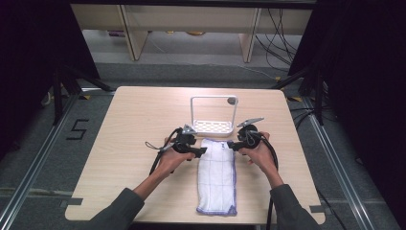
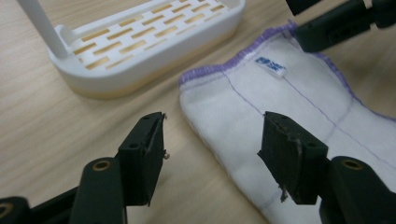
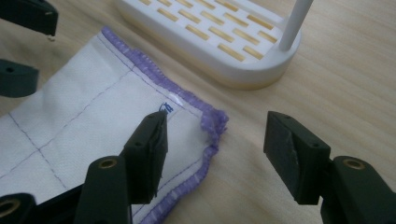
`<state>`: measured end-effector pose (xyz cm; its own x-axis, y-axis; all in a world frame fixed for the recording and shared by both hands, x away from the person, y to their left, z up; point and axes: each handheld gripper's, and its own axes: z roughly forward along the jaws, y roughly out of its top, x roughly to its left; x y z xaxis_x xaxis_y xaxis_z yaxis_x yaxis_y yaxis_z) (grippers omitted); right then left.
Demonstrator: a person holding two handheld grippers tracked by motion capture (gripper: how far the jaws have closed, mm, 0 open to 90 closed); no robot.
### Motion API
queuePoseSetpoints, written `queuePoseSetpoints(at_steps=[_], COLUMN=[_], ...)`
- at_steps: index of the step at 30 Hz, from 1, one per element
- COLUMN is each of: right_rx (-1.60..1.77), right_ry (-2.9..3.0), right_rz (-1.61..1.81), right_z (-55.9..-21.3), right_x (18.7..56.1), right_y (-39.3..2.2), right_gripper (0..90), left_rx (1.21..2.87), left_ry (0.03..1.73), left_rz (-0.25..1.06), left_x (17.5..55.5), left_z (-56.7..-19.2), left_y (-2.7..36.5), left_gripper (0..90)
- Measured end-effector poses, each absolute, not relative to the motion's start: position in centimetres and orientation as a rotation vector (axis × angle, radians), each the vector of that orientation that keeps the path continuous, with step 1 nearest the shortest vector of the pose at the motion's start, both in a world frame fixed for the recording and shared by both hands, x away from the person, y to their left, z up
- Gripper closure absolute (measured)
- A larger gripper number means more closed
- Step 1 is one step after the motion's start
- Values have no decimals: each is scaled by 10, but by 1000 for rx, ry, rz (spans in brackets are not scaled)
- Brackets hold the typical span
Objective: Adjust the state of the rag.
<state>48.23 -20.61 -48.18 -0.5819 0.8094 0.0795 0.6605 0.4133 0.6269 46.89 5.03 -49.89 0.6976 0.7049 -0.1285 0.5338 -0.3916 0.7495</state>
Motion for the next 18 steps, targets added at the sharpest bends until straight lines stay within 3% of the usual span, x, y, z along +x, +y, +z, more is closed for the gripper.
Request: queuePoseSetpoints(at_steps=[7, 15, 18], right_rx=[1278, 1247, 1220], right_ry=[2442, 2459, 2495], right_rz=[908, 891, 883], right_z=[-491, -497, -498], right_x=[487, 488, 488], right_y=[-202, -194, -193], right_gripper=[415, 479, 583], left_rx=[2098, 2128, 2141], left_ry=[982, 926, 912], left_rz=[265, 246, 256], left_x=[486, 490, 490], left_z=[-505, -511, -511], left_y=[37, 31, 32], left_gripper=[421, 635, 696])
